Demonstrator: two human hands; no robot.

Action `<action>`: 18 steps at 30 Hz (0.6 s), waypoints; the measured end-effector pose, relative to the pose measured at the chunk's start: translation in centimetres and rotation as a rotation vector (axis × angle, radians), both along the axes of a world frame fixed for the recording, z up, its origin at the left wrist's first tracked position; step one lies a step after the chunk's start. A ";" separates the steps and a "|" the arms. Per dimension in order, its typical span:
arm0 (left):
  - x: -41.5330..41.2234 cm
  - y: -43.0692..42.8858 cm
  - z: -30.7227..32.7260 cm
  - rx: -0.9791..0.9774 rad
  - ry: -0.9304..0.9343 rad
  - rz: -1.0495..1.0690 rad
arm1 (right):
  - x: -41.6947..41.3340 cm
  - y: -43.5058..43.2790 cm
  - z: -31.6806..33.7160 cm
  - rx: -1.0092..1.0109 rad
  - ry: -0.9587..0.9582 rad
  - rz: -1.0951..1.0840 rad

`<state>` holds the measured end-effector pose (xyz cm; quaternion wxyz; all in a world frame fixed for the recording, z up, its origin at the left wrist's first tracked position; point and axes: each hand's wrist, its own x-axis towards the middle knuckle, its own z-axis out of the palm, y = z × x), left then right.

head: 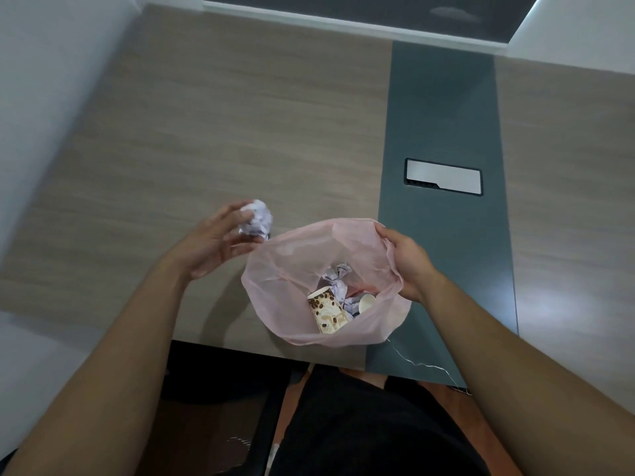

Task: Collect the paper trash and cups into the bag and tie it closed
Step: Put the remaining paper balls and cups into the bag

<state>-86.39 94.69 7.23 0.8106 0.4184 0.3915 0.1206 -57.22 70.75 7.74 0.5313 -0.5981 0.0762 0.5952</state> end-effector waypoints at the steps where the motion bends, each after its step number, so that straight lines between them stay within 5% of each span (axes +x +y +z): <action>1: 0.6 -0.5 0.4 0.034 0.017 -0.131 | 0.0 0.2 0.2 0.004 0.001 -0.003; 4: 3.3 -3.0 1.0 0.210 0.131 -0.432 | -0.2 0.8 0.9 0.028 0.001 0.008; 10: 8.1 -7.7 -0.3 0.431 0.298 -0.627 | -0.1 1.7 2.3 0.052 -0.029 0.025; 15: 9.2 -5.4 -0.7 0.395 0.345 -0.572 | 0.5 1.7 3.0 0.067 -0.039 0.014; 18: 9.0 -2.1 -0.9 0.504 0.430 -0.322 | 0.9 1.6 2.9 0.076 -0.046 -0.028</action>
